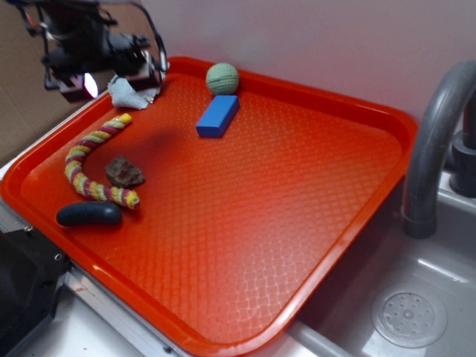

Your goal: Grab the blue cloth.

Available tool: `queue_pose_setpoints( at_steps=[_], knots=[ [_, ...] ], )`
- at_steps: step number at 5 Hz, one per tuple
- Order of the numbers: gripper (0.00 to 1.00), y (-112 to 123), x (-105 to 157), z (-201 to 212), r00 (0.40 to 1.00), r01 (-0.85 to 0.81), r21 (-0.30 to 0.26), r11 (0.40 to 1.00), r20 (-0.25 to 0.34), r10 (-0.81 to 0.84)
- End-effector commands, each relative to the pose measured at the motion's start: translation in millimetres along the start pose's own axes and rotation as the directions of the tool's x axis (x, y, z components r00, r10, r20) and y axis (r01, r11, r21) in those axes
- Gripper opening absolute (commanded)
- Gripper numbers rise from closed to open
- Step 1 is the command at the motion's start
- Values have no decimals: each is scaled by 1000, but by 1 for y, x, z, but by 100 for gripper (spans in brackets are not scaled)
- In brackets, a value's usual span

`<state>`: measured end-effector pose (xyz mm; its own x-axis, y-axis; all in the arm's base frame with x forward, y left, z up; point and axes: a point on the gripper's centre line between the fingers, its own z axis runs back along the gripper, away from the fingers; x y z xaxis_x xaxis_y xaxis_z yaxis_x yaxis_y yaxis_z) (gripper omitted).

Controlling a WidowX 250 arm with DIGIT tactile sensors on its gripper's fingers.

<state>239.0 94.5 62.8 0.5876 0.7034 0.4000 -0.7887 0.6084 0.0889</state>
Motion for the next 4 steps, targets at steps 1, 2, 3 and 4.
queue_pose_setpoints(
  at_steps=[1,2,3,4],
  knots=[
    [100,18,23,12,998,-44,-18,999,40,45],
    [100,18,23,12,998,-44,-18,999,40,45],
    [100,18,23,12,998,-44,-18,999,40,45],
    [100,20,43,-21,1000,-9,-17,1000,29,10]
  ],
)
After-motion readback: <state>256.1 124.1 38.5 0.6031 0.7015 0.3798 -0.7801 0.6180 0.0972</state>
